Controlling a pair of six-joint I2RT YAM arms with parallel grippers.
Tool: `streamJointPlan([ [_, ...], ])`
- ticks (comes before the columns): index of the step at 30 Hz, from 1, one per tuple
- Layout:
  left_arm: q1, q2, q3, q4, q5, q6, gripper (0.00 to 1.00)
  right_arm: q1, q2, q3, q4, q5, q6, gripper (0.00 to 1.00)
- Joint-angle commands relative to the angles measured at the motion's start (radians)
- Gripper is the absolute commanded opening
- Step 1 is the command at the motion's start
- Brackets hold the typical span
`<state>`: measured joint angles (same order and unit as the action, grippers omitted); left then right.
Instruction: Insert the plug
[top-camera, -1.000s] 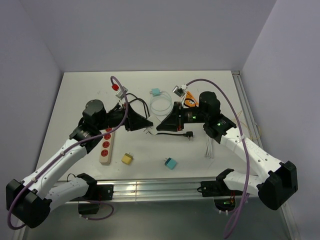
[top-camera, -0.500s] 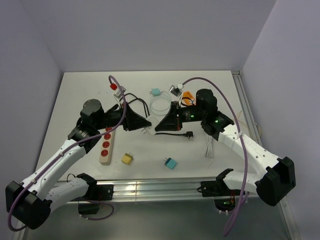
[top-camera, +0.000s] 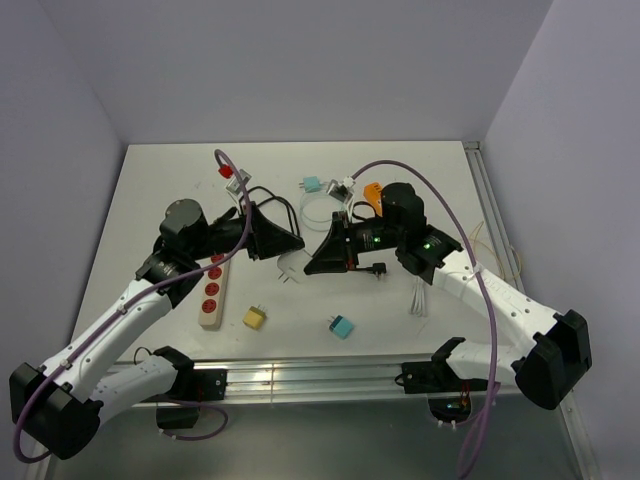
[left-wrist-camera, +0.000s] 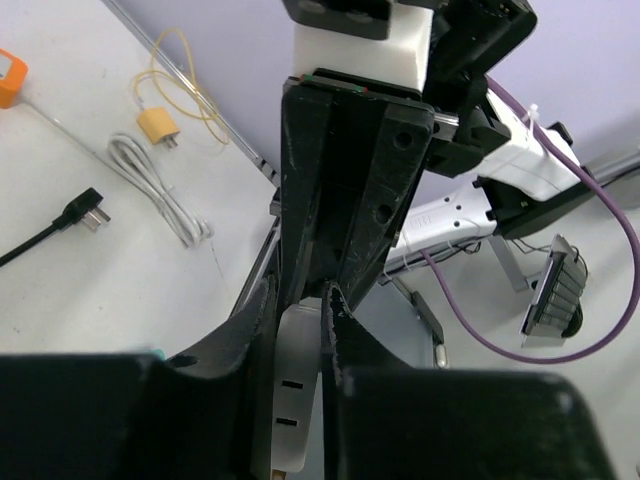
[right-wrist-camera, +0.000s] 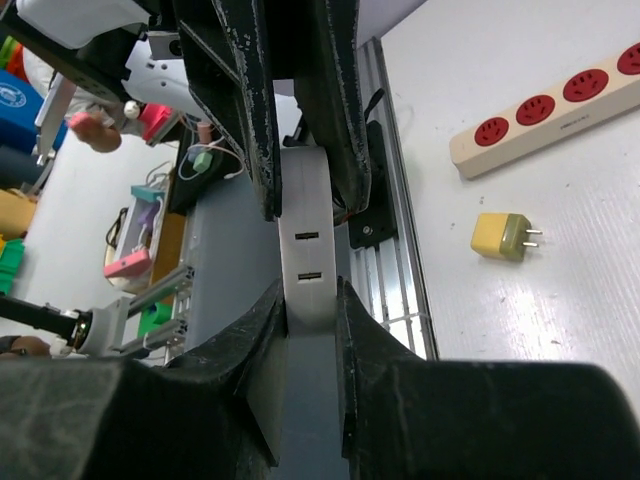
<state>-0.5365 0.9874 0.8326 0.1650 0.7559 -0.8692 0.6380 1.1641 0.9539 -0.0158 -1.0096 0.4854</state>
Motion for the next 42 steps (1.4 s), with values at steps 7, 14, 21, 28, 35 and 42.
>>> streamJointPlan([
  [7, 0.004, -0.026, 0.034, -0.005, -0.010, 0.030, 0.43, 0.003, -0.020, 0.045, 0.046, 0.035, 0.008, 0.00],
  [14, 0.010, -0.061, 0.037, -0.056, -0.010, 0.076, 0.50, -0.015, -0.023, 0.036, 0.060, 0.036, 0.024, 0.00],
  [21, 0.015, -0.043, 0.014, 0.005, 0.037, 0.036, 0.23, -0.021, -0.017, 0.034, 0.082, 0.023, 0.039, 0.00],
  [28, 0.015, -0.033, 0.031, -0.007, 0.034, 0.030, 0.00, -0.020, 0.008, 0.046, 0.145, -0.081, 0.065, 0.37],
  [35, 0.015, -0.018, 0.039, 0.008, 0.040, 0.016, 0.00, 0.029, 0.078, 0.127, 0.079, -0.106, 0.010, 0.51],
  [42, 0.013, -0.020, 0.040, -0.002, 0.033, 0.024, 0.00, 0.071, 0.117, 0.155, 0.051, -0.104, -0.016, 0.43],
])
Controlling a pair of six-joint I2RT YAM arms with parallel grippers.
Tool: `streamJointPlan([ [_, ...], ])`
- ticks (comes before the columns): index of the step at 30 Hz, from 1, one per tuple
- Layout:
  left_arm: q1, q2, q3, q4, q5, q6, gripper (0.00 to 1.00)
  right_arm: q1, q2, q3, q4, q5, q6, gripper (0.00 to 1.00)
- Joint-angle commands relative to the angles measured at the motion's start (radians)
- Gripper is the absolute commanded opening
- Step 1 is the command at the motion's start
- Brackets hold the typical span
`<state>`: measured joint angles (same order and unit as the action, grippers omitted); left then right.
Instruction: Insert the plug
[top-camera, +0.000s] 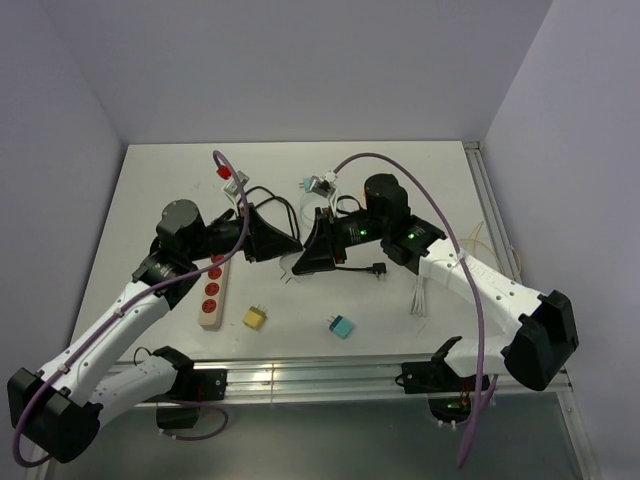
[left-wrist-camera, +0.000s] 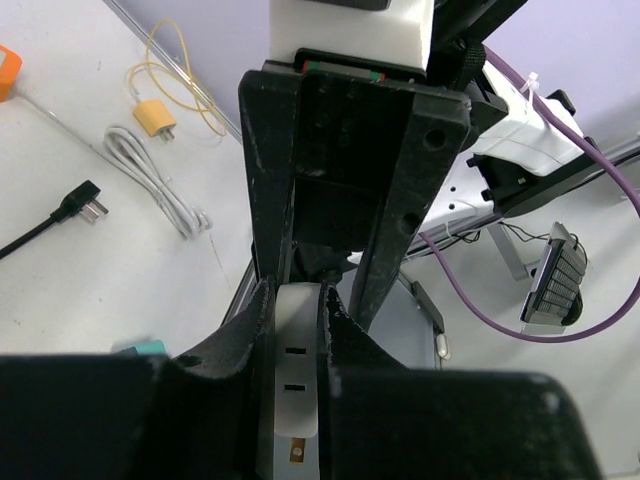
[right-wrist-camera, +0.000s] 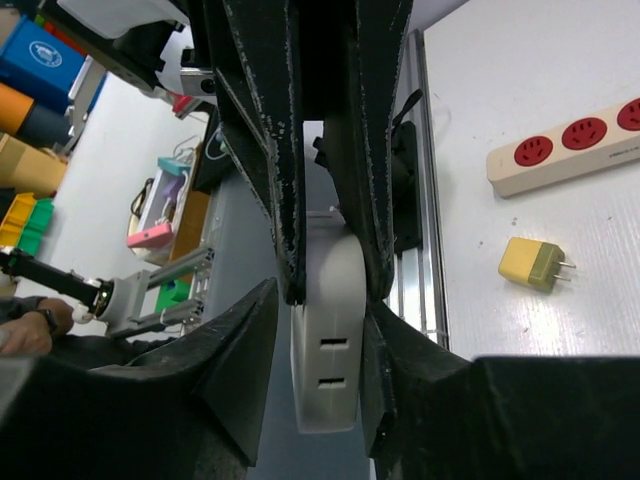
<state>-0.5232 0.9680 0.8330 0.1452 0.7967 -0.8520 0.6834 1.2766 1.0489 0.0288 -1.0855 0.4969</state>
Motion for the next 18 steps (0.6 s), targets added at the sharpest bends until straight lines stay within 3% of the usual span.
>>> streamJointPlan([
  [1, 0.000, 0.001, 0.040, 0.019, -0.005, 0.007, 0.01, 0.028, 0.007, 0.062, 0.008, -0.030, -0.024, 0.42],
  [10, 0.002, 0.000, 0.037, 0.017, -0.013, 0.010, 0.00, 0.062, 0.030, 0.076, 0.003, -0.017, -0.030, 0.33],
  [13, 0.000, -0.003, 0.038, 0.010, -0.011, 0.017, 0.00, 0.068, 0.035, 0.076, -0.009, -0.016, -0.037, 0.13],
  [14, 0.002, -0.005, 0.041, -0.005, -0.016, 0.024, 0.00, 0.070, 0.035, 0.074, -0.007, -0.020, -0.038, 0.02],
  [15, 0.000, -0.003, 0.043, -0.013, -0.022, 0.033, 0.00, 0.071, 0.035, 0.071, -0.003, -0.024, -0.032, 0.00],
  [16, 0.002, -0.003, 0.048, -0.025, -0.030, 0.039, 0.06, 0.071, 0.032, 0.066, 0.002, -0.022, -0.034, 0.00],
  [18, 0.005, -0.005, 0.075, -0.137, -0.142, 0.063, 0.33, 0.071, 0.027, 0.066, -0.021, 0.010, -0.052, 0.00],
])
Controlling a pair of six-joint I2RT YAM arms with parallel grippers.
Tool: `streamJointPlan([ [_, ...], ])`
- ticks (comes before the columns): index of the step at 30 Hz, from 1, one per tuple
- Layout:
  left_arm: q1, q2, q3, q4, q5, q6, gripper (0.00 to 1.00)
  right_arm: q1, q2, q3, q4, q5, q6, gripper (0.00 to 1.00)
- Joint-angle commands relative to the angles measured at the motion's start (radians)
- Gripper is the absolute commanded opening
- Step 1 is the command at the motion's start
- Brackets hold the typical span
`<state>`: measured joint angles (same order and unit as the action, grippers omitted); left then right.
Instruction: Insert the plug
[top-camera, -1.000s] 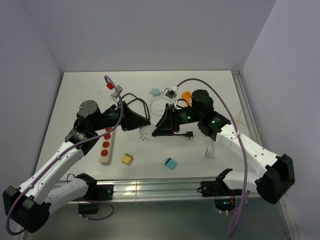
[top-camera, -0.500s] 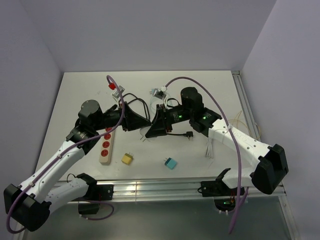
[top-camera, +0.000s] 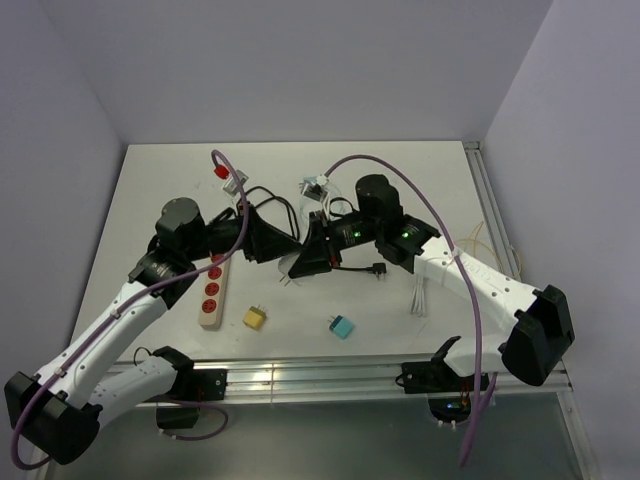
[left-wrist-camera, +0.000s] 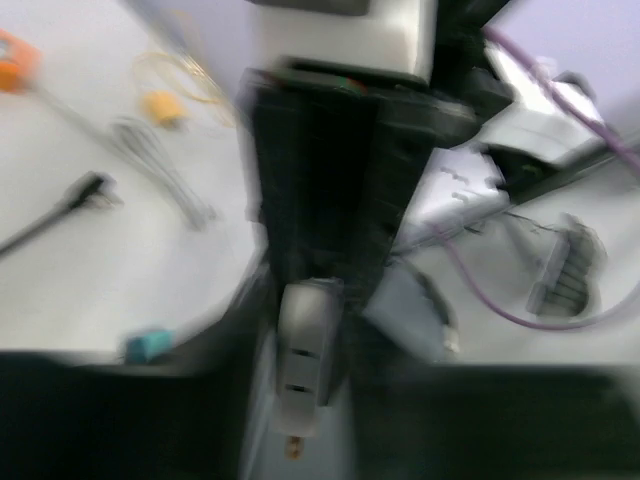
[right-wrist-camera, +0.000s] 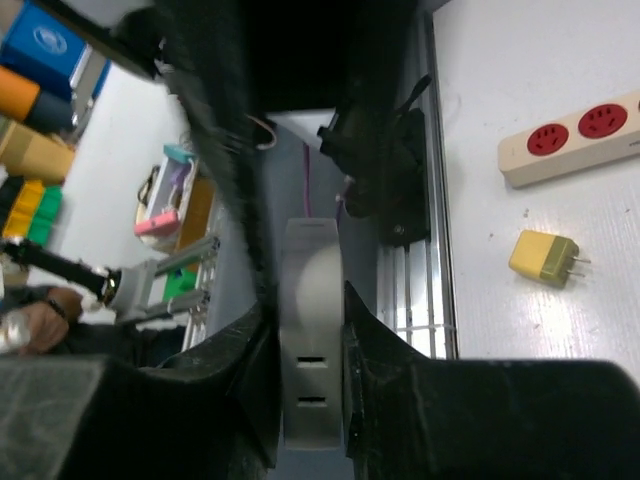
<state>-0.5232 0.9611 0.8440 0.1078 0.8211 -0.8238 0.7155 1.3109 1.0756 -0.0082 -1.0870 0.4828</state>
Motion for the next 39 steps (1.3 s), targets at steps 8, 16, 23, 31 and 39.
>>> streamJointPlan([
  [8, 0.022, -0.057, 0.172, -0.553, -0.835, 0.123, 1.00, -0.152, -0.001, 0.038, -0.228, 0.283, -0.177, 0.00],
  [16, 0.023, -0.133, 0.156, -0.516, -0.863, 0.184, 0.99, -0.405, 0.238, 0.254, -0.430, 0.708, -0.391, 0.00],
  [23, 0.023, -0.104, 0.122, -0.496, -0.794, 0.198, 0.97, -0.508, 0.543, 0.565, -0.614, 0.921, -0.502, 0.00],
  [31, -0.020, -0.070, 0.086, -0.453, -0.784, 0.207, 0.96, -0.562, 0.669, 0.632, -0.627, 0.871, -0.592, 0.00],
  [39, -0.061, -0.021, 0.106, -0.435, -0.817, 0.222, 0.96, -0.562, 0.712, 0.646, -0.625, 0.903, -0.610, 0.00],
])
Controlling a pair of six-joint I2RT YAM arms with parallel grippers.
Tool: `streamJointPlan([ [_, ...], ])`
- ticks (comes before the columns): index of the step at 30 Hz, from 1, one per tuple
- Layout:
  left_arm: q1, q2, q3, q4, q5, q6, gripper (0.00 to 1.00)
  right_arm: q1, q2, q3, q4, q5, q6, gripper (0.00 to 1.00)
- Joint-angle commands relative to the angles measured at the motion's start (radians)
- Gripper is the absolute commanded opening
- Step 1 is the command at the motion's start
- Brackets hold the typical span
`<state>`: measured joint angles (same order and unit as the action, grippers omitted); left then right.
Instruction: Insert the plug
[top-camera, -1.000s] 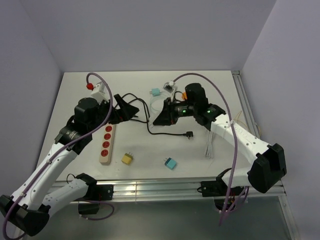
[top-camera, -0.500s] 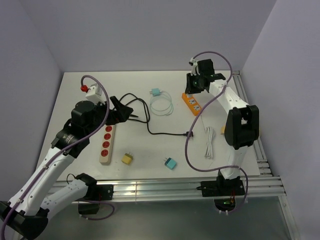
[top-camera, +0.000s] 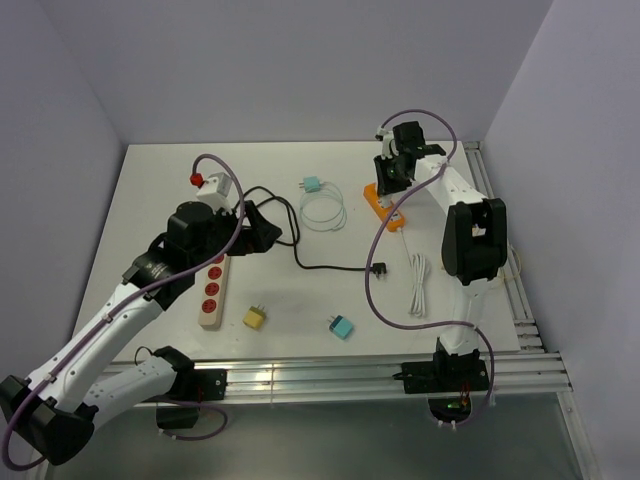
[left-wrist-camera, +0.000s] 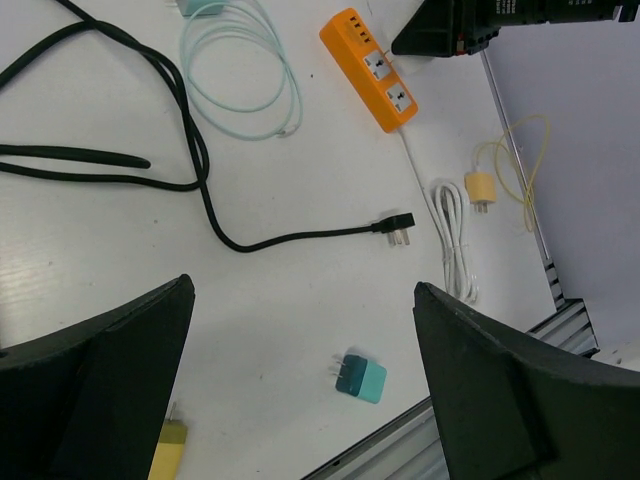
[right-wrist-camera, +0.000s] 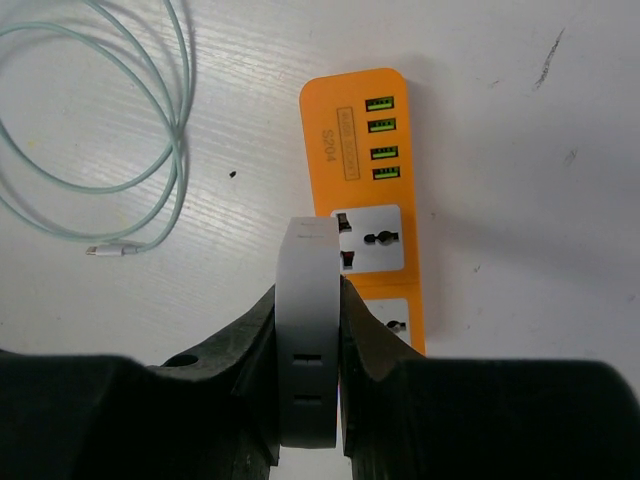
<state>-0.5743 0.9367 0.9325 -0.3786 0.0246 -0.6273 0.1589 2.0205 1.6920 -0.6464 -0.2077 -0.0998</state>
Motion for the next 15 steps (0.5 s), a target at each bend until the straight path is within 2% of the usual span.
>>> streamJointPlan([
  [1, -0.012, 0.007, 0.015, 0.053, -0.020, 0.024, 0.96, -0.005, 0.013, 0.031, 0.016, 0.025, -0.029, 0.00],
  [15, -0.012, 0.031, 0.017, 0.070, -0.012, 0.014, 0.95, -0.005, 0.076, 0.046, 0.013, 0.037, -0.089, 0.00],
])
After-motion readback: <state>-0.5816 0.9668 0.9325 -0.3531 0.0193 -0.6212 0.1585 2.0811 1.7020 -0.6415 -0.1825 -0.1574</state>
